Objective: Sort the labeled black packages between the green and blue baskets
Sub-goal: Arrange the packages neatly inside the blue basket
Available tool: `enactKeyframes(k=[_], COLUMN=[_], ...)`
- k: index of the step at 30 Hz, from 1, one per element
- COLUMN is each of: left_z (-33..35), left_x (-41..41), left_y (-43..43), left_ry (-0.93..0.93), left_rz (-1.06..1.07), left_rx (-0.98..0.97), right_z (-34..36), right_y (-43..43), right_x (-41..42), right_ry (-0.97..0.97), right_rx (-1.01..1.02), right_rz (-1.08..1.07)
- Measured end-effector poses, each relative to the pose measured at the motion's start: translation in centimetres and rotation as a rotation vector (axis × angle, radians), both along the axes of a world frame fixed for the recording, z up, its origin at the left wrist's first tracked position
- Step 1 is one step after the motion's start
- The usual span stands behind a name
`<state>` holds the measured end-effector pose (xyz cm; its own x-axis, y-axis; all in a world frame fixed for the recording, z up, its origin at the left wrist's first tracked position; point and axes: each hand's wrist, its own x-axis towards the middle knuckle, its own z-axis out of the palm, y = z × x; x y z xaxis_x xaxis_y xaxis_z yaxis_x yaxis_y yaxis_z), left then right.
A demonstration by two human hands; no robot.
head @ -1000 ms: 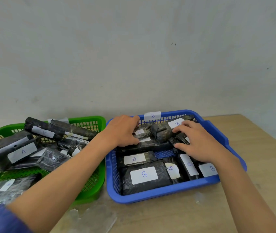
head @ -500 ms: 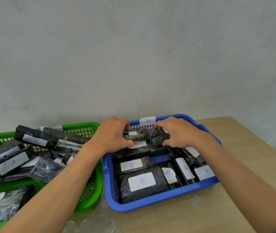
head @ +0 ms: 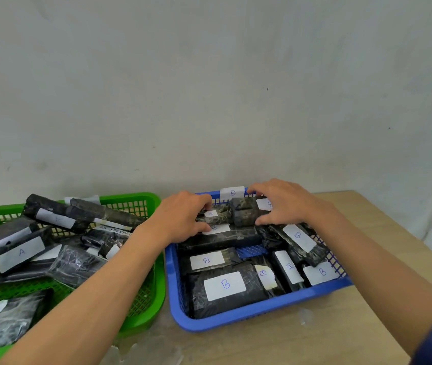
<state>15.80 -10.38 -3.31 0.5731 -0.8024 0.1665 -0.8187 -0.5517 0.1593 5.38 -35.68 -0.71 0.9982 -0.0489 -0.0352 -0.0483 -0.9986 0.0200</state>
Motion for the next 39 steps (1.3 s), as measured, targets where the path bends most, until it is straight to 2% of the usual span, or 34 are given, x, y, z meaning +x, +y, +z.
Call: enactKeyframes(k=[3, 6, 13, 17, 22, 27, 30, 32, 34, 37, 39], left_z=[0.1, 0.3, 0.2, 0.5, 0.6, 1.1, 2.1, 3.4, 4.8, 6.5, 7.0], left_x=[0.0, 0.1, -0.7, -1.5, -2.3, -2.1, -1.7, -1.3, -0.8, 0.1, 0.4], left_y=[0.0, 0.1, -0.7, -1.2, -1.6, -2.6, -3.2, -2.7, -1.6, 0.2, 1.1], left_ry=[0.01, 0.029, 0.031, 0.105, 0.092, -0.04, -0.016, 0.056, 0.118, 0.138, 0.152], left_rz=[-0.011, -0.017, -0.094, -0.132, -0.111, -0.099, -0.079, -0.031, 0.039, 0.151, 0.214], left_rx=[0.003, 0.001, -0.076, -0.106, -0.052, 0.052, 0.08, -0.044, -0.238, -0.485, -0.571], right_z=[-0.5, -0.3, 2.5, 3.4, 2.4, 0.5, 0.1, 0.0, 0.2, 1.0, 1.1], right_y=[0.1, 0.2, -0.1, 0.0, -0.2, -0.8, -1.1, -1.1, -0.9, 0.7, 2.6], right_x=[0.1, -0.2, -2.4, -4.2, -7.2, -9.1, -9.2, -9.1, -8.4, -5.3, -2.4], right_ry=[0.023, -0.126, -0.785, -0.99, -1.079, -1.017, -0.953, -0.892, -0.789, -0.45, -0.193], right_rx=[-0.032, 0.009, 0.597, 0.812, 1.097, 1.164, 1.184, 1.113, 0.941, 0.636, 0.483], right_rz=[0.02, 0.054, 0.031, -0.023, -0.078, -0.14, -0.138, -0.107, -0.07, 0.036, 0.173])
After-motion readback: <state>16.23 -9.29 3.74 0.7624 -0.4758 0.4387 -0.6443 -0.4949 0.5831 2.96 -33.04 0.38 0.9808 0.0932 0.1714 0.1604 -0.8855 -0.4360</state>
